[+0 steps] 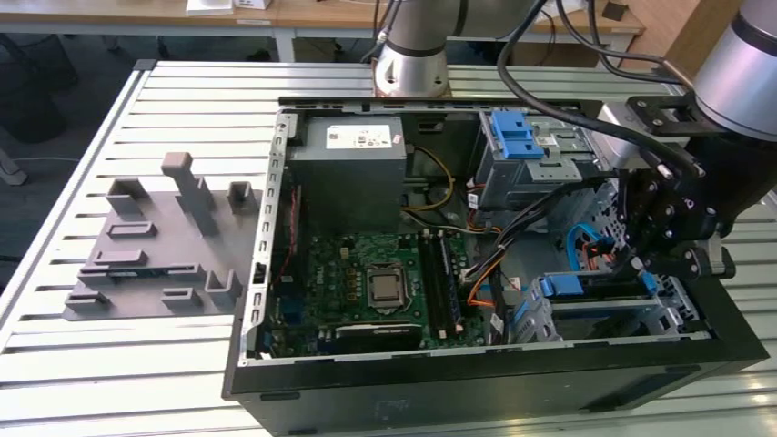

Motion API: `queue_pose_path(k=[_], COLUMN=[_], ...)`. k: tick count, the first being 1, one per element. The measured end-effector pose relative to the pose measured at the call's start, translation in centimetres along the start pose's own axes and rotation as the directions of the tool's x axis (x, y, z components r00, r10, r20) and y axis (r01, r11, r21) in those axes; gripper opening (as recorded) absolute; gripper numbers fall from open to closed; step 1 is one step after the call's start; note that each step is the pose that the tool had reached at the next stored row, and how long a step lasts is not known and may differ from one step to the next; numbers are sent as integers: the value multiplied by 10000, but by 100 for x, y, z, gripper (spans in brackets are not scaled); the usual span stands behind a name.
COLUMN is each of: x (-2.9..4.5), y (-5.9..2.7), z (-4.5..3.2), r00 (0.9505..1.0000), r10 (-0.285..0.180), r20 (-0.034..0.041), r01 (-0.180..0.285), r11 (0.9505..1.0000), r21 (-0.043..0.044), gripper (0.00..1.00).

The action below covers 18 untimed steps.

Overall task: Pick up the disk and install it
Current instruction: 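Insert the first disk wire, then insert the second disk wire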

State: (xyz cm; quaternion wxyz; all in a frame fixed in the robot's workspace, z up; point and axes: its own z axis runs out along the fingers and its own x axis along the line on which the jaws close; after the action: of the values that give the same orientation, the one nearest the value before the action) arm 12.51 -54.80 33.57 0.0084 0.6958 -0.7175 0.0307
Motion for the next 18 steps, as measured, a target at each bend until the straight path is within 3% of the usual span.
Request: queue_pose_path(k=[18], x=[2], y=[-1], z=[-39], r00=[10000], r10=[0], r20=[-1], r01=[0], r11=[10000], r21=[0], gripper=[11])
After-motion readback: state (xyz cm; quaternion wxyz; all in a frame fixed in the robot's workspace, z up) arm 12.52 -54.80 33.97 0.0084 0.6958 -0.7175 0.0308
